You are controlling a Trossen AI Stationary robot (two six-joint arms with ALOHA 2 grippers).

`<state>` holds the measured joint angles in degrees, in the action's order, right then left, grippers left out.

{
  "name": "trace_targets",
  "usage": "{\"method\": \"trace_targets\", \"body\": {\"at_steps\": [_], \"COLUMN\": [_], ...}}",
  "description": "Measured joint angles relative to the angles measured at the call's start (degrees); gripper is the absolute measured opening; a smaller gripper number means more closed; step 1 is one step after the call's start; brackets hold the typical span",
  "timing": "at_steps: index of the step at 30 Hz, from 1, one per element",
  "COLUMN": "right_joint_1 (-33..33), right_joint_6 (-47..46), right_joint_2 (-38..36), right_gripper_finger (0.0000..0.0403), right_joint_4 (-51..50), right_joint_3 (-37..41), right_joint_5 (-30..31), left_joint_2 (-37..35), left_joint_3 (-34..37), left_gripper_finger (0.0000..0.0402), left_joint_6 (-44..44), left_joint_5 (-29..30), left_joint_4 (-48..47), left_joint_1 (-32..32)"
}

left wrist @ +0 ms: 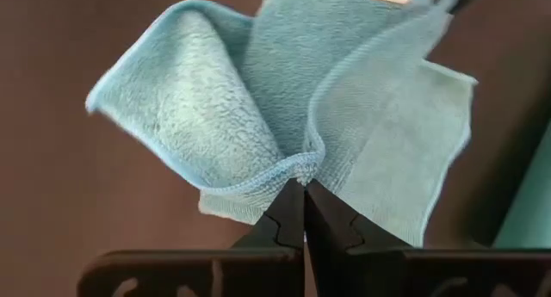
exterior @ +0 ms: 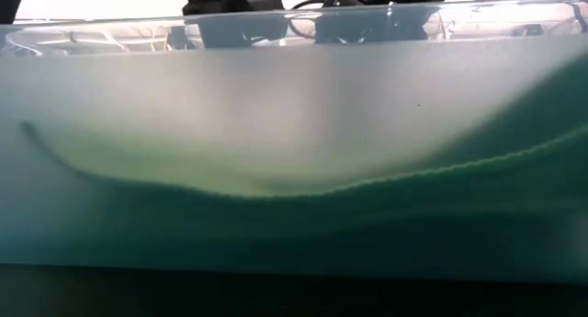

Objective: Fold microfiber towels
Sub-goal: Fold the blue microfiber cloth

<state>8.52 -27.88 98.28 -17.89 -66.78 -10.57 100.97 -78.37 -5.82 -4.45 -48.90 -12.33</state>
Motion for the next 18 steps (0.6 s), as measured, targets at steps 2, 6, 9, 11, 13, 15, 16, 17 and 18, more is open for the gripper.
{"method": "trace_targets", "body": {"at_steps": [2, 6, 9, 11, 13, 15, 16, 17, 18], "right_joint_1": [-0.51, -1.99, -3.19, -4.17, -5.22, -6.37, -6.94, -7.52, -7.98], "right_joint_6": [-0.13, -0.84, -1.89, -2.35, -3.02, -3.12, -3.12, -3.06, -3.05], "right_joint_2": [0.01, 0.45, 1.35, 2.18, 2.88, 3.75, 4.00, 4.21, 4.53], "right_gripper_finger": [0.0000, 0.0000, 0.0000, 0.0000, 0.0000, 0.0000, 0.0000, 0.0000, 0.0000], "right_joint_4": [0.67, 2.69, 3.34, 3.15, 3.43, 3.82, 3.87, 3.55, 3.47], "right_joint_3": [0.00, -0.02, -0.04, -0.04, -0.04, -0.09, -0.11, -0.11, -0.11], "right_joint_5": [0.01, -0.15, -0.13, -0.17, -0.86, -1.57, -1.64, -1.68, -1.84], "left_joint_2": [0.00, 0.00, 0.05, 0.11, 0.11, 0.13, 0.13, 0.13, 0.15], "left_joint_3": [0.00, 1.12, 2.71, 3.50, 4.18, 4.53, 4.67, 4.70, 4.70], "left_gripper_finger": [0.0003, 0.0002, 0.0002, 0.0002, 0.0002, 0.0002, 0.0002, 0.0002, 0.0002], "left_joint_6": [0.13, -0.07, -0.68, -1.19, -1.98, -2.85, -3.34, -3.87, -4.53], "left_joint_5": [0.00, 0.00, -0.22, -0.90, -1.89, -2.27, -2.35, -2.43, -2.47], "left_joint_4": [-0.52, -1.27, -1.90, -2.20, -2.12, -2.08, -2.10, -2.05, -1.94], "left_joint_1": [1.14, 2.89, 3.76, 4.40, 5.23, 6.31, 6.91, 7.53, 8.19]}}
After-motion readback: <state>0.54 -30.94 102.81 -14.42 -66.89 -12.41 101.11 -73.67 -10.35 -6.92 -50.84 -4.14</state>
